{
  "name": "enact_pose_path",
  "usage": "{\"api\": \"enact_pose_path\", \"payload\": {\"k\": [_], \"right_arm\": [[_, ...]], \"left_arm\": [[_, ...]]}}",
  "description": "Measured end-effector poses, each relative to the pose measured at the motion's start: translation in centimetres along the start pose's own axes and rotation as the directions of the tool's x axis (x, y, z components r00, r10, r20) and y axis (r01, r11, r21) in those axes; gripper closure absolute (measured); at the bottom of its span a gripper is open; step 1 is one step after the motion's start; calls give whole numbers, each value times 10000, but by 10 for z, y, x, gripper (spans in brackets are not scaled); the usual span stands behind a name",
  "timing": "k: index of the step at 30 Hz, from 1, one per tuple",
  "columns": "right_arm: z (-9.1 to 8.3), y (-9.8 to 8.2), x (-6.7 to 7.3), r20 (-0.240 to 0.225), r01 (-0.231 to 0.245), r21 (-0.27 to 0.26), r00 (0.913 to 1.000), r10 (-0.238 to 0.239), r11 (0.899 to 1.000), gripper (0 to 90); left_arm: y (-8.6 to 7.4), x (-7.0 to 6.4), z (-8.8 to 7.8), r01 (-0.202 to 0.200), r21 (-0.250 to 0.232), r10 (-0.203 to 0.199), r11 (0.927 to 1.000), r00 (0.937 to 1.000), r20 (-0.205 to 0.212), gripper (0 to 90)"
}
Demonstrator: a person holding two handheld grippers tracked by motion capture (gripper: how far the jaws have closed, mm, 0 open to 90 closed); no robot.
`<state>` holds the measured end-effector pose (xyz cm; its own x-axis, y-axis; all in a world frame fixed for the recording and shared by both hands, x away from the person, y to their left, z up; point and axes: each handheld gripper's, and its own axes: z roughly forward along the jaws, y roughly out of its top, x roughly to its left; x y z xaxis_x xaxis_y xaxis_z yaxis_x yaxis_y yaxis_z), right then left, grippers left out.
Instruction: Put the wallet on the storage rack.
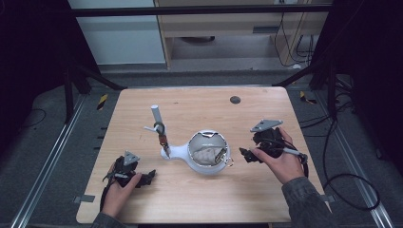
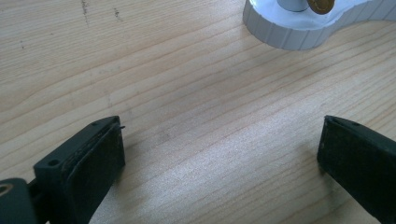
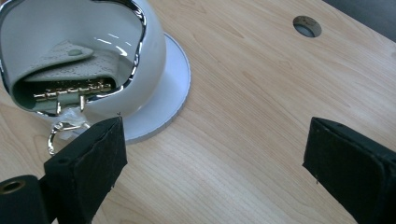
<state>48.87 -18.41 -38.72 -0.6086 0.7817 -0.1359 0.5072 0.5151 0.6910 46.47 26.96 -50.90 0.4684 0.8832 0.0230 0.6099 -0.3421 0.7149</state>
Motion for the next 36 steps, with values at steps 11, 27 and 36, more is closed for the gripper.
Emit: {"api": "enact_pose_path", "payload": {"k": [11, 27, 36], "right_arm": [[7, -29, -9, 223, -761, -242, 9968, 767, 9968, 54], [29, -78, -30, 597, -2207, -126, 9734, 2211, 9753, 53], [41, -94, -33, 695, -2583, 163, 9640, 2566, 9659, 54]], "left_arm": [[0, 0, 0, -5, 6, 5, 10000, 10000, 0, 1], [0, 0, 0, -2, 19, 2, 10000, 10000, -4, 0], [0, 0, 0, -4, 22, 4, 10000, 10000, -4, 0]]}}
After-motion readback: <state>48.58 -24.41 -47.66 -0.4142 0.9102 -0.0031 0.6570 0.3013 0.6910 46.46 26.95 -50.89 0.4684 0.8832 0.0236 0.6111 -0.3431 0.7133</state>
